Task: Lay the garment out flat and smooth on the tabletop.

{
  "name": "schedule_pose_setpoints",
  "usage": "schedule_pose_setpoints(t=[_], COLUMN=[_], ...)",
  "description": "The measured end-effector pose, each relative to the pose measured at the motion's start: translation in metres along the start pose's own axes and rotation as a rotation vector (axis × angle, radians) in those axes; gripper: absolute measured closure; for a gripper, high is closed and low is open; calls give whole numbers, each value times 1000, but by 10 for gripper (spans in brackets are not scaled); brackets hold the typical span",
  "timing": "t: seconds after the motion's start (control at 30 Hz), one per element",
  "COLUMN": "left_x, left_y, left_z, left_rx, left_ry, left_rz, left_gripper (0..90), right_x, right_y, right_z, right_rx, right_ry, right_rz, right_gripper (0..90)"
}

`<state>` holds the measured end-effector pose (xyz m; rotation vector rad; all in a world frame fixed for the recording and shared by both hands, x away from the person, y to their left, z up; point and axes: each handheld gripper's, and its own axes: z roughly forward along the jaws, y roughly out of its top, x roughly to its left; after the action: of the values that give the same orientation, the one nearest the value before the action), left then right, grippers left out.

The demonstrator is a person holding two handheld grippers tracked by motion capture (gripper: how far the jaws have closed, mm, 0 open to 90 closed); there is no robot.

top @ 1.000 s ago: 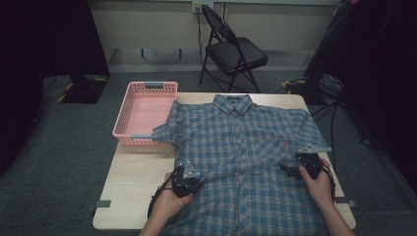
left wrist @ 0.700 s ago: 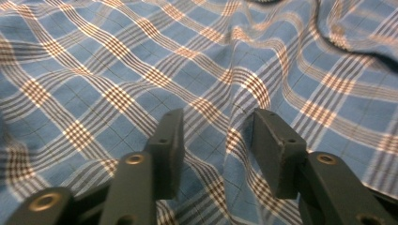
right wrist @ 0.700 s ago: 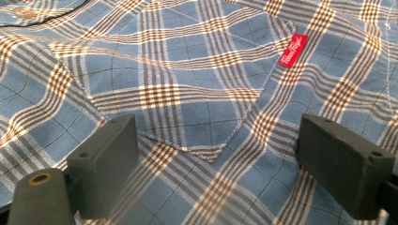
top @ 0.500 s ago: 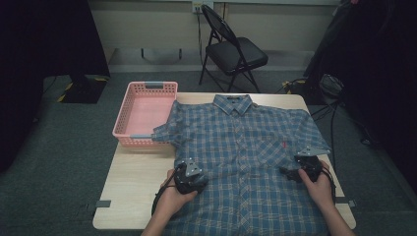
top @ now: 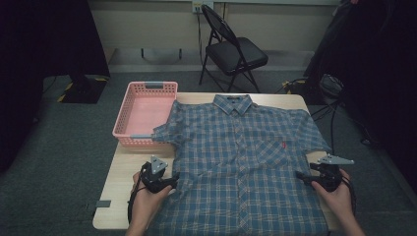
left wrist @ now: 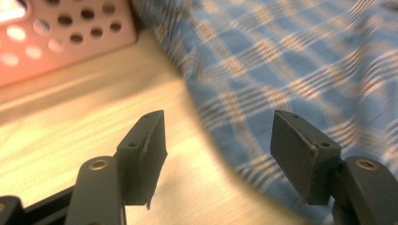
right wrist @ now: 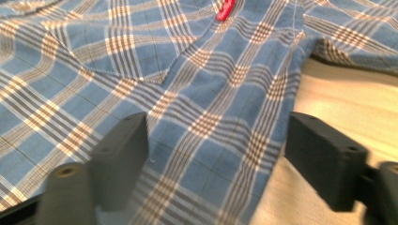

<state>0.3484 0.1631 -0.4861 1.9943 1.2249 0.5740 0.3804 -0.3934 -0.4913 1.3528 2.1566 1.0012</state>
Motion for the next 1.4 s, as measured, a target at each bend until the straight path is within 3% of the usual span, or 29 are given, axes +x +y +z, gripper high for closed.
schedule_pose_setpoints(t=[0.1,0.2,0.33,0.43,0.5,0.57,0.7,0.83,0.87,0.93,0.97,1.0,1.03,1.07,1.1,1.13,1.2,1.33,1.4], left_x=[-3,-6,-12,-14,-9,0,15,17,15,9,6,5,6,6,6,5,3,-1,-3], left_y=[-5,-4,0,5,12,23,43,39,34,22,16,13,12,12,14,16,20,29,32], left_z=[7,8,10,13,11,2,-16,-35,-39,-39,-38,-35,-31,-28,-25,-23,-19,-9,-5], left_rx=[29,29,41,50,35,-12,-89,-133,-128,-66,-52,-59,-77,-102,-127,-148,-176,-170,-160], left_ry=[-32,-49,-88,-114,-140,-163,-178,-224,-246,-278,-246,-198,-165,-151,-145,-153,-172,-194,-209], left_rz=[19,5,20,46,36,-1,-34,-58,-62,-38,-28,3,34,60,73,70,59,124,149], left_gripper=[398,486,709,822,878,887,891,891,891,882,840,742,584,445,362,313,241,142,149], right_x=[3,7,7,4,1,-4,-13,-13,-12,-11,-10,-10,-9,-7,-5,-1,10,32,38], right_y=[0,0,0,0,1,5,22,29,28,19,14,10,8,9,11,13,18,28,28], right_z=[0,0,-1,-3,-6,-11,-30,-49,-54,-65,-67,-68,-68,-66,-63,-59,-48,-18,-3], right_rx=[19,26,27,34,29,12,-15,-42,-48,-38,-22,-23,-38,-53,-65,-85,-111,-85,-66], right_ry=[-6,-1,19,47,67,91,97,100,105,109,104,74,40,25,36,50,73,173,193], right_rz=[-30,-46,-40,-34,-29,-23,-34,-61,-69,-83,-79,-68,-60,-61,-51,-48,-85,-101,-113], right_gripper=[360,451,637,761,850,874,882,882,883,880,822,690,559,447,373,329,241,168,143])
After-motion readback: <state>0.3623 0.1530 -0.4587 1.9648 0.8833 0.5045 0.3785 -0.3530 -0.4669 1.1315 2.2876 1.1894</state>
